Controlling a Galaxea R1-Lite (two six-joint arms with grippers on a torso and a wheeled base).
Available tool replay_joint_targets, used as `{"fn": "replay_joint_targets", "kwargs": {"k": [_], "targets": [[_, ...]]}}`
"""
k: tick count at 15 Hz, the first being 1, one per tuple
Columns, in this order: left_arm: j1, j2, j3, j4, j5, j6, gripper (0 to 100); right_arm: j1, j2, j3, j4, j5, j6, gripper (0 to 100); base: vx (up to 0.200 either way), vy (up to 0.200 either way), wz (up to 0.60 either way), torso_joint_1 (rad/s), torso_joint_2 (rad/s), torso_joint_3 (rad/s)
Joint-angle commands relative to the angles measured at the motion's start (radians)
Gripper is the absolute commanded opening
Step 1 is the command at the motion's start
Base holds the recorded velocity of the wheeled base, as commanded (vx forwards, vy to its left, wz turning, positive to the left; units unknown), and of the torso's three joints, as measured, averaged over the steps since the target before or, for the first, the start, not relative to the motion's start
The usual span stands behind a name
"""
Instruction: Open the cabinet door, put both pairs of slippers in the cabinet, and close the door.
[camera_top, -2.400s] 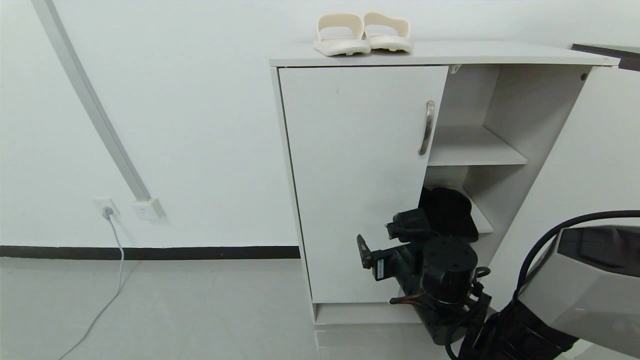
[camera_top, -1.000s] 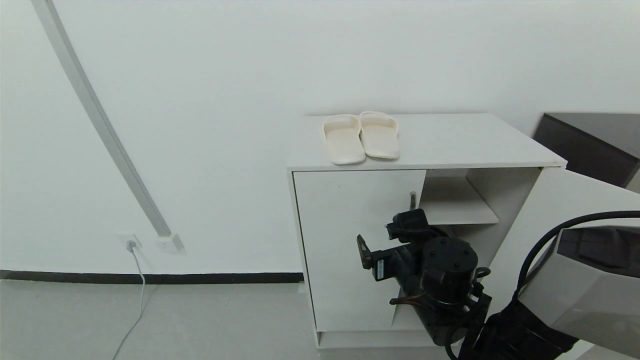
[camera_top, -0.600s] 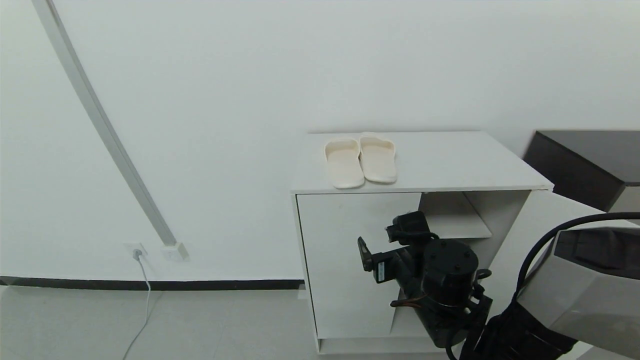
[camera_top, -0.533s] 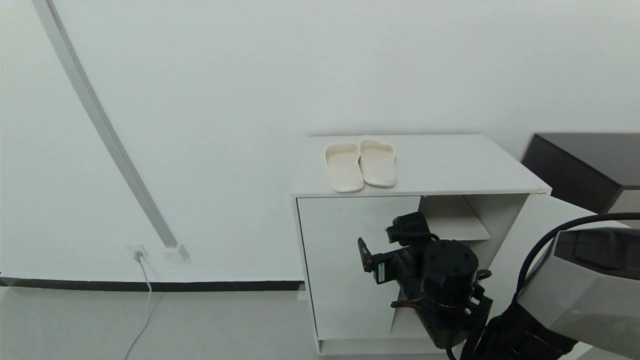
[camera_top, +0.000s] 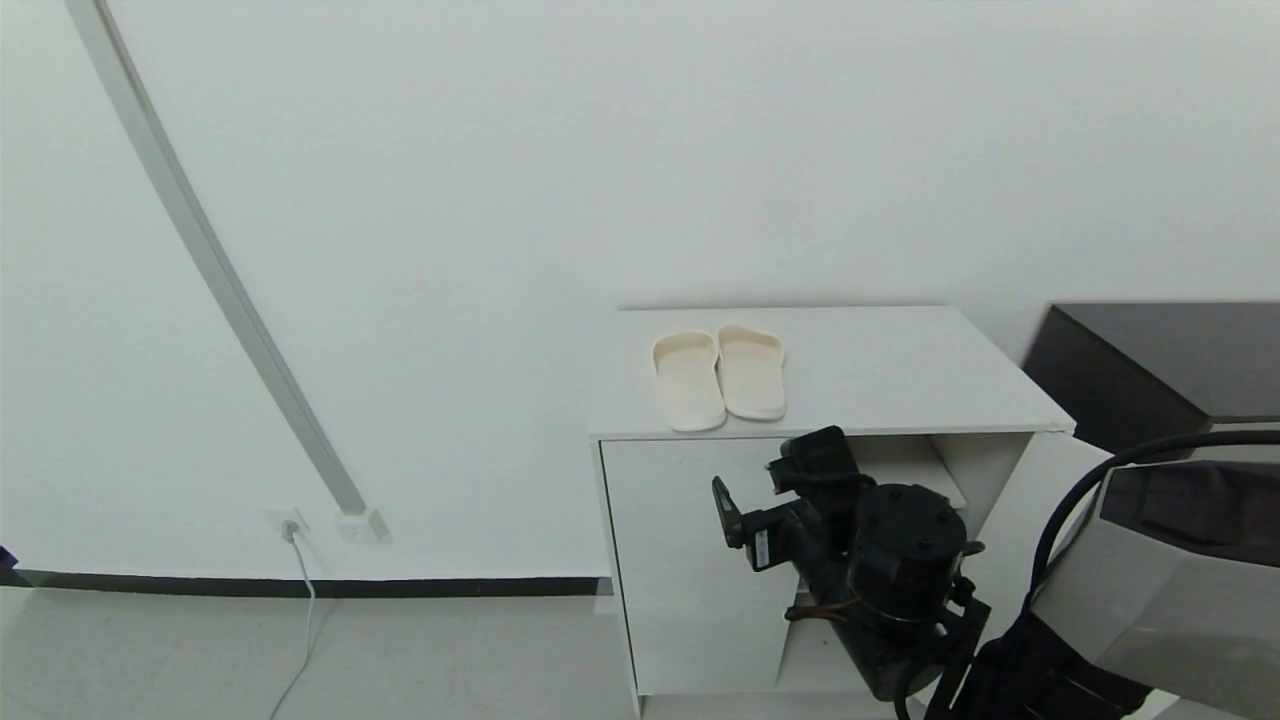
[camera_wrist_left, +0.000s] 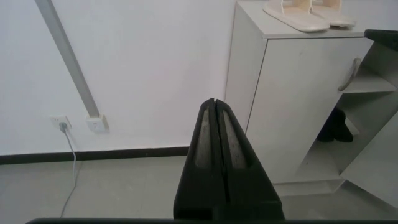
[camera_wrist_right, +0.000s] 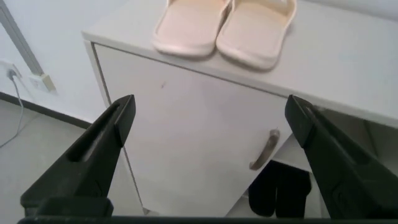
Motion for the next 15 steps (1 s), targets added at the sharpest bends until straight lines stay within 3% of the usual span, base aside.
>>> {"fn": "replay_joint_targets", "kwargs": {"k": [1, 2, 4, 8, 10, 12, 15], "targets": [[0.0, 0.002, 0.0, 0.0, 0.0, 0.0, 0, 0.001, 0.041, 0.002, -0.079, 0.009, -0.048, 100, 0.0, 0.0, 0.0, 0.032, -0.08, -0.041], [0.0, 0.002, 0.0, 0.0, 0.0, 0.0, 0, -0.001, 0.05, -0.003, -0.091, 0.012, -0.086, 100, 0.0, 0.0, 0.0, 0.0, 0.0, 0.0], [0.0, 0.002, 0.0, 0.0, -0.001, 0.004, 0, -0.004, 0.018, -0.09, 0.078, -0.017, -0.084, 100, 0.0, 0.0, 0.0, 0.0, 0.0, 0.0], [0.0, 0.002, 0.0, 0.0, -0.001, 0.004, 0, -0.001, -0.114, -0.299, 0.553, -0.054, 0.1, 100, 0.0, 0.0, 0.0, 0.0, 0.0, 0.0], [0.0, 0.002, 0.0, 0.0, -0.001, 0.006, 0, 0.002, -0.141, -0.44, 0.751, -0.121, 0.215, 100, 0.0, 0.0, 0.0, 0.0, 0.0, 0.0], [0.0, 0.002, 0.0, 0.0, -0.001, 0.006, 0, 0.002, -0.147, -0.5, 0.857, -0.141, 0.272, 100, 0.0, 0.0, 0.0, 0.0, 0.0, 0.0], [0.0, 0.002, 0.0, 0.0, -0.001, 0.006, 0, 0.004, -0.14, -0.515, 0.898, -0.141, 0.308, 100, 0.067, 0.0, 0.0, -0.001, 0.0, -0.001]]}}
